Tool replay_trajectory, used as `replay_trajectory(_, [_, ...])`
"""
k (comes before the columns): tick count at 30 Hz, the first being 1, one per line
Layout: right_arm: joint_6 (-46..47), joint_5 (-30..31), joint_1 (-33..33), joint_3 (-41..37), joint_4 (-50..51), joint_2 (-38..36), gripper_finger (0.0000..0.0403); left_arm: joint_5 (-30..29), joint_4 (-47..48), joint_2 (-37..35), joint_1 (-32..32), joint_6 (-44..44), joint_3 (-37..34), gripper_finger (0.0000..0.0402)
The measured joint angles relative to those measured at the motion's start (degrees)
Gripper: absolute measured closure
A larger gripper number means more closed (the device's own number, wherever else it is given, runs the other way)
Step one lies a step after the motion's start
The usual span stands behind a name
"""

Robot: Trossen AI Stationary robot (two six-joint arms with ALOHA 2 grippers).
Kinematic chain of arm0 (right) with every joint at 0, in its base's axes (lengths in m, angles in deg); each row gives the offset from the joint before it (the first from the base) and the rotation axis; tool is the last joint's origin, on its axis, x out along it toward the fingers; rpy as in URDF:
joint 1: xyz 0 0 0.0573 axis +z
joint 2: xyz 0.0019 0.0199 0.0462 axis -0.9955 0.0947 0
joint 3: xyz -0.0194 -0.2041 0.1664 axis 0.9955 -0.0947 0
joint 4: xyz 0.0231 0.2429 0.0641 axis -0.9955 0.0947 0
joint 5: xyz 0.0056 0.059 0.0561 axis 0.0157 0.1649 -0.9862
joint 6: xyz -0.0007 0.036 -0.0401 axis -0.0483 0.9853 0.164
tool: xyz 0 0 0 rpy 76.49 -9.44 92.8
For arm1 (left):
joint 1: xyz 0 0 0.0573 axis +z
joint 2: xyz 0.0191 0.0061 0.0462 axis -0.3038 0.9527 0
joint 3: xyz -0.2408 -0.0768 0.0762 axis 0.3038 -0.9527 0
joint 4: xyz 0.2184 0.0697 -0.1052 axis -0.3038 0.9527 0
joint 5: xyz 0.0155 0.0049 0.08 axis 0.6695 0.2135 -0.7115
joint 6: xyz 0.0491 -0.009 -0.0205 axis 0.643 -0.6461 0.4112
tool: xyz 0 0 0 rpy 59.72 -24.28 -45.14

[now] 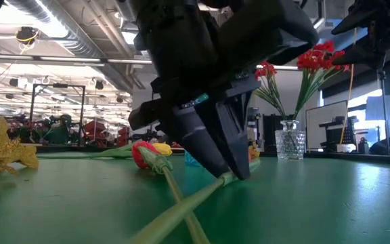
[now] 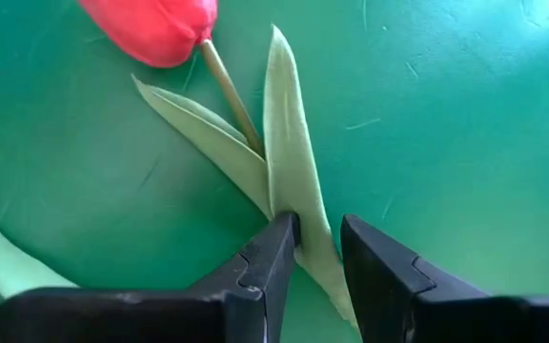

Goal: Sort flowers into vase by color
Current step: Put the red flower into the transparent vase

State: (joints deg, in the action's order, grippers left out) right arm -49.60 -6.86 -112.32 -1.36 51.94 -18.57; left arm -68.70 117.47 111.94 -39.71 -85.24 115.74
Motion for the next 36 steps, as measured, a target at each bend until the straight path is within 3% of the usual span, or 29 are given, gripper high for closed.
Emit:
replay_trajectory(7, [0.0,0.0,0.0,0.0,0.0,0.0,0.0043,-0.8,-0.3,-0.8,0.1,0.1,-0.2,0.039])
replay_trajectory(11, [0.0,0.2,0.0,0.0,0.0,0.0,0.0043,-1.6,-1.6,-3.0,0.0,2.0,-0.4,0.0399])
replay_trajectory(18, [-1.9,-1.7,0.0,0.0,-2.9,0.0,0.0043,-14.4,-2.2,-11.7,-3.2,13.2,7.6,0.0401])
replay_trajectory(25, [-4.4,-12.5,0.0,0.0,-18.9,-0.1,0.0043,-29.0,-7.2,-18.0,-6.2,31.3,11.9,0.0401])
replay_trajectory(29, [-4.4,-17.4,0.0,0.0,-31.4,-0.1,0.0043,-24.7,-15.5,-19.2,-5.1,42.3,11.9,0.0401])
replay_trajectory(36, [-7.1,-20.1,0.0,0.0,-44.6,0.1,0.0043,-8.7,-30.2,-19.9,2.9,55.5,11.9,0.0401])
